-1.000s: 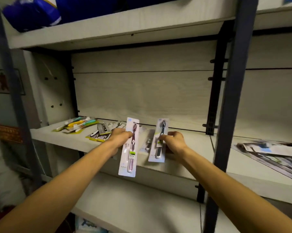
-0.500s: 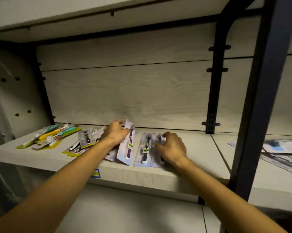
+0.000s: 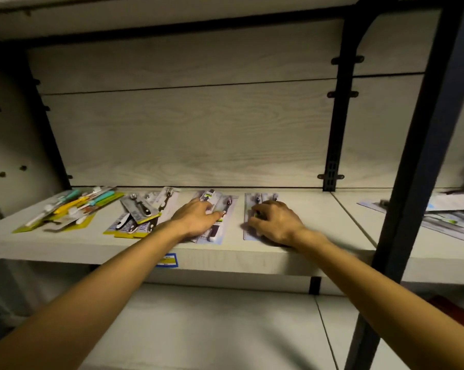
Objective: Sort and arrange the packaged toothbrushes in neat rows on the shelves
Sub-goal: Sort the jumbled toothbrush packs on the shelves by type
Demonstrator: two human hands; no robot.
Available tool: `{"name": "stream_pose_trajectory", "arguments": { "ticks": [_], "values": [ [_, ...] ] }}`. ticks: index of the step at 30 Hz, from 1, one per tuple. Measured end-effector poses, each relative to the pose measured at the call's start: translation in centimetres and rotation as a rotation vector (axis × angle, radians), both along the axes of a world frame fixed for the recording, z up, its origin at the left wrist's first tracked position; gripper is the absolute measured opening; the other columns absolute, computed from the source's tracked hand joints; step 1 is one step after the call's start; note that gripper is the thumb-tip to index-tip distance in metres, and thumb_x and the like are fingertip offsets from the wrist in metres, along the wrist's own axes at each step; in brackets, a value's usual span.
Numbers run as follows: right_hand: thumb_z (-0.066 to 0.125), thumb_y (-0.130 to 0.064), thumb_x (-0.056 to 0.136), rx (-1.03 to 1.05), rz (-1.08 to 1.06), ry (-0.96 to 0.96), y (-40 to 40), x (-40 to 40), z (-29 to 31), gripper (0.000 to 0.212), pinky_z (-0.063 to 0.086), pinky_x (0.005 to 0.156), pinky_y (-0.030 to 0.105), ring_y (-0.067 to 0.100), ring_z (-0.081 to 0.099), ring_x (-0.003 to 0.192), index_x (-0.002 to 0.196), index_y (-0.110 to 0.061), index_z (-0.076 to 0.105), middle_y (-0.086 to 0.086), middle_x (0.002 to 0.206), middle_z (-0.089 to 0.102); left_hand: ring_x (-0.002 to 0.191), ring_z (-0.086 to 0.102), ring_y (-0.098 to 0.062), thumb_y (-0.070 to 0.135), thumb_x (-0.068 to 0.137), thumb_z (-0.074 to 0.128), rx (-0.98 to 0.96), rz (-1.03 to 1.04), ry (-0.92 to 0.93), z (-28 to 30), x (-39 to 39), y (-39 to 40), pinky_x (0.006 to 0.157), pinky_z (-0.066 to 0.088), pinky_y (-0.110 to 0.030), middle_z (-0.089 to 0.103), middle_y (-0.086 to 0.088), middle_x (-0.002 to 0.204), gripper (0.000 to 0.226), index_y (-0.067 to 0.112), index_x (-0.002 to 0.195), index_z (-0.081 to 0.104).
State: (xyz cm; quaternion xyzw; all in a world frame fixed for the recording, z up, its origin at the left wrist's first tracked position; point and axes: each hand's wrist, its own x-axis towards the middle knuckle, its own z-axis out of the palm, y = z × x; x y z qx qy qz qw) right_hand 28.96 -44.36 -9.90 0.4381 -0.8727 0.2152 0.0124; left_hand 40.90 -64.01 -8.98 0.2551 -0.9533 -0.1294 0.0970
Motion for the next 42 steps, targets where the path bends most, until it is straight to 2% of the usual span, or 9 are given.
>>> {"name": "stream_pose_trajectory", "arguments": {
  "ticks": [7, 10, 14, 20, 26, 29, 31, 34, 42],
  "values": [
    [0.041, -0.063, 0.088, 0.087, -0.172, 0.159, 3.6, 0.5, 1.1, 0.049, 0.049, 0.085, 0.039, 0.025, 0.056, 0.095, 0.096, -0.023, 0.068, 0.006, 0.107, 0.065, 0.128, 0.054, -0.030, 0.049, 0.095, 0.060, 0.203, -0.006, 0.194, 0.4, -1.0, 1.3, 0.101, 0.044, -0.032, 0.054, -0.010, 0.146, 0.061, 0.016, 0.145, 0.049],
    [0.045, -0.060, 0.092, 0.045, -0.163, 0.194, 5.0, 1.6, 1.1, 0.050, 0.049, 0.088, 0.039, 0.028, 0.056, 0.105, 0.113, -0.019, 0.063, 0.011, 0.120, 0.061, 0.122, 0.058, -0.030, 0.055, 0.092, 0.063, 0.340, -0.054, 0.223, 0.6, -0.7, 2.3, 0.104, 0.048, -0.041, 0.054, -0.008, 0.144, 0.065, 0.018, 0.144, 0.049],
    [0.047, -0.057, 0.096, 0.036, -0.082, 0.298, 8.0, 3.0, 0.7, 0.054, 0.044, 0.103, 0.044, 0.028, 0.043, 0.132, 0.137, -0.021, 0.053, 0.009, 0.144, 0.049, 0.135, 0.045, -0.029, 0.050, 0.096, 0.055, 0.069, -0.057, 0.213, -0.1, 0.8, 4.8, 0.105, 0.040, -0.034, 0.044, -0.010, 0.151, 0.059, 0.016, 0.143, 0.049],
    [0.045, -0.038, 0.100, 0.056, 0.026, 0.649, 14.6, 4.2, 0.8, 0.039, 0.054, 0.089, 0.040, 0.023, 0.050, 0.126, 0.132, -0.019, 0.059, 0.004, 0.133, 0.060, 0.137, 0.043, -0.023, 0.047, 0.101, 0.045, -0.446, -0.314, 0.247, -1.1, 3.2, 10.3, 0.112, 0.033, -0.037, 0.043, -0.003, 0.152, 0.050, 0.019, 0.141, 0.049],
    [0.048, -0.034, 0.097, 0.094, 0.236, 0.701, 22.1, 5.5, 0.5, 0.038, 0.052, 0.097, 0.036, 0.019, 0.051, 0.126, 0.130, -0.018, 0.060, 0.002, 0.132, 0.060, 0.117, 0.057, -0.025, 0.046, 0.102, 0.041, -0.548, -0.330, 0.262, -1.3, 3.0, 17.8, 0.096, 0.043, -0.038, 0.058, -0.002, 0.129, 0.040, 0.018, 0.124, 0.059],
    [0.052, -0.032, 0.096, 0.056, 0.251, 0.680, 27.9, 4.6, 0.4, 0.038, 0.050, 0.101, 0.037, 0.021, 0.052, 0.129, 0.128, -0.017, 0.063, 0.003, 0.133, 0.062, 0.088, 0.066, -0.031, 0.036, 0.100, 0.050, -0.594, -0.395, 0.374, -0.9, 3.0, 22.9, 0.071, 0.046, -0.036, 0.070, -0.005, 0.095, 0.026, 0.018, 0.094, 0.067],
    [0.052, -0.034, 0.096, 0.053, 0.182, 0.627, 32.4, 3.1, 0.3, 0.041, 0.047, 0.103, 0.035, 0.020, 0.051, 0.129, 0.134, -0.019, 0.059, 0.002, 0.136, 0.059, 0.070, 0.065, -0.035, 0.036, 0.099, 0.046, -0.670, -0.461, 0.348, -0.7, 2.9, 26.3, 0.059, 0.047, -0.036, 0.068, -0.008, 0.072, 0.033, 0.019, 0.077, 0.063],
    [0.054, -0.031, 0.096, 0.011, 0.018, 0.512, 38.9, -0.1, -0.1, 0.044, 0.045, 0.103, 0.035, 0.022, 0.051, 0.128, 0.137, -0.018, 0.056, 0.003, 0.139, 0.058, 0.067, 0.066, -0.031, 0.042, 0.100, 0.040, -0.801, -0.581, 0.247, 0.1, 2.1, 31.3, 0.059, 0.045, -0.034, 0.070, -0.004, 0.071, 0.036, 0.020, 0.084, 0.065],
    [0.055, -0.024, 0.096, 0.068, -0.214, 0.433, 50.5, -6.2, 0.5, 0.049, 0.045, 0.103, 0.036, 0.023, 0.048, 0.132, 0.144, -0.020, 0.047, 0.004, 0.145, 0.053, 0.076, 0.065, -0.020, 0.047, 0.099, 0.038, -0.760, -0.618, 0.255, 2.2, -6.0, 43.3, 0.065, 0.037, -0.030, 0.070, 0.003, 0.081, 0.035, 0.025, 0.092, 0.065]
  ]
}}
